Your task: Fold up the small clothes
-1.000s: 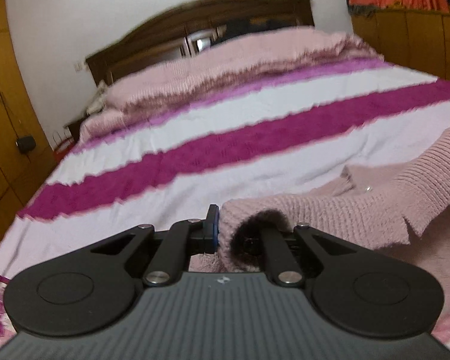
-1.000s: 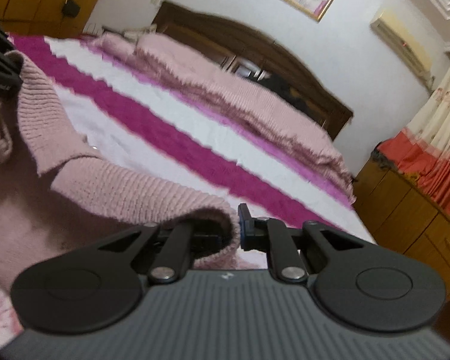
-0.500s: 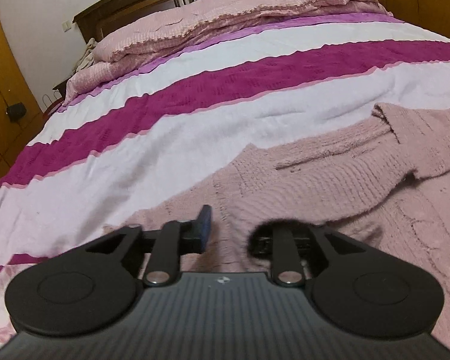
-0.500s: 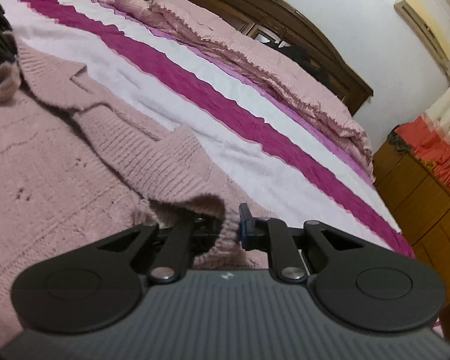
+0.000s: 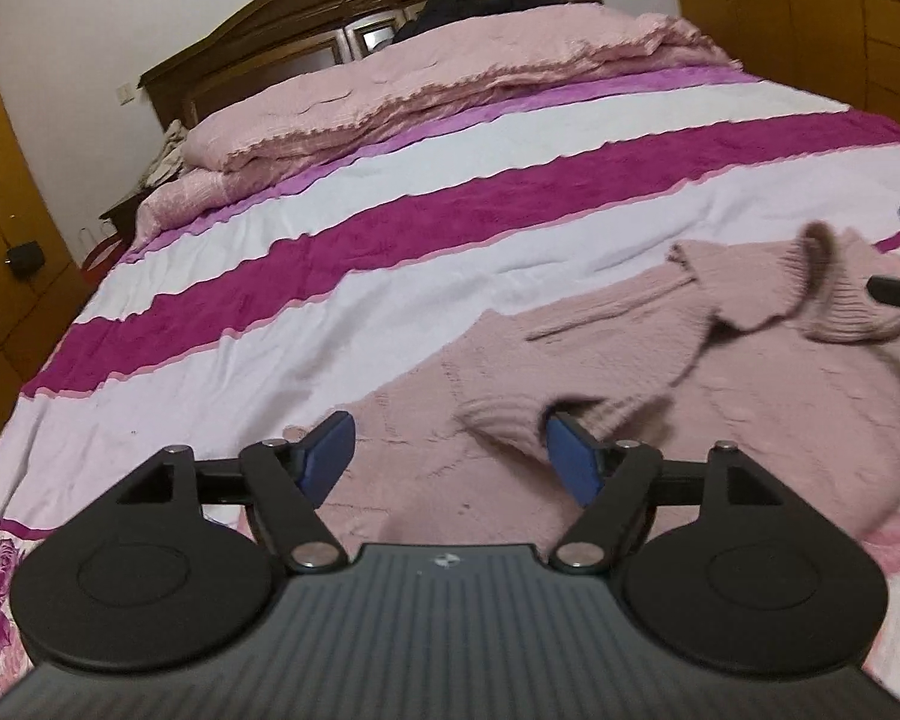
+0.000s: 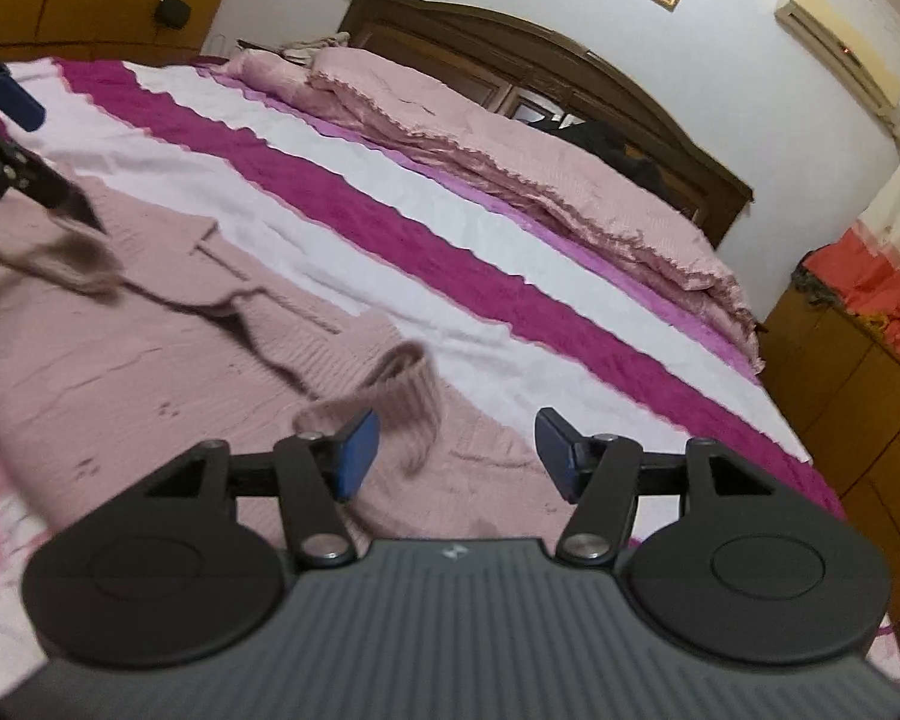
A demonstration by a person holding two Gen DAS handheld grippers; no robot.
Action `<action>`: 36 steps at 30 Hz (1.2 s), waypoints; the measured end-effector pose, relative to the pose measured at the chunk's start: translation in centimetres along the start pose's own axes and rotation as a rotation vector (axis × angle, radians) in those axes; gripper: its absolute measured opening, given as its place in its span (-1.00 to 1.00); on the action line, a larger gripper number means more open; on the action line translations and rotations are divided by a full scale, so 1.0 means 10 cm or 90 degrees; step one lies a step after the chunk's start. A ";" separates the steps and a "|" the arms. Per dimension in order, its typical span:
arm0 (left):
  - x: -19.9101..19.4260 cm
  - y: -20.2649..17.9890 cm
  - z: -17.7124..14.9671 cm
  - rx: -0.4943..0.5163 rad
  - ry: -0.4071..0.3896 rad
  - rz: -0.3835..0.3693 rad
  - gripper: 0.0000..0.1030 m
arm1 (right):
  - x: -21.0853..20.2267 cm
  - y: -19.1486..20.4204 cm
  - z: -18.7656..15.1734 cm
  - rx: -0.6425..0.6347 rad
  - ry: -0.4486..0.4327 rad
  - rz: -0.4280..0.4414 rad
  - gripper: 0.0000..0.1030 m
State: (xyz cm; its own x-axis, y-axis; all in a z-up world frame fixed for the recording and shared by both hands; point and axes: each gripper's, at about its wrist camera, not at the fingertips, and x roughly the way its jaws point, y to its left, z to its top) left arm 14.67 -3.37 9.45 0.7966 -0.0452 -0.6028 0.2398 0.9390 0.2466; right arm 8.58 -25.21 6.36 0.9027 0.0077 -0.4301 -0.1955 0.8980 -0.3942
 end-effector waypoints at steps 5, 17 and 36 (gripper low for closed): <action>-0.05 -0.10 -0.10 0.001 0.018 -0.048 0.51 | -0.05 0.06 -0.07 -0.036 0.011 0.032 0.16; 0.44 -0.38 -0.19 0.025 0.002 -0.054 0.05 | 0.34 0.09 -0.10 -0.033 0.039 0.045 -0.33; 1.06 0.41 -0.15 -0.067 0.039 0.111 -0.56 | 0.65 -0.70 -0.30 0.242 0.083 -0.063 0.11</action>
State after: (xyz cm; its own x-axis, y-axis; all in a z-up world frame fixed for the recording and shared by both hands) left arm 23.26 0.54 2.96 0.7845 0.1392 -0.6042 0.0397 0.9612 0.2730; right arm 14.67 -32.74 3.84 0.8492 -0.1205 -0.5142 0.0671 0.9904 -0.1211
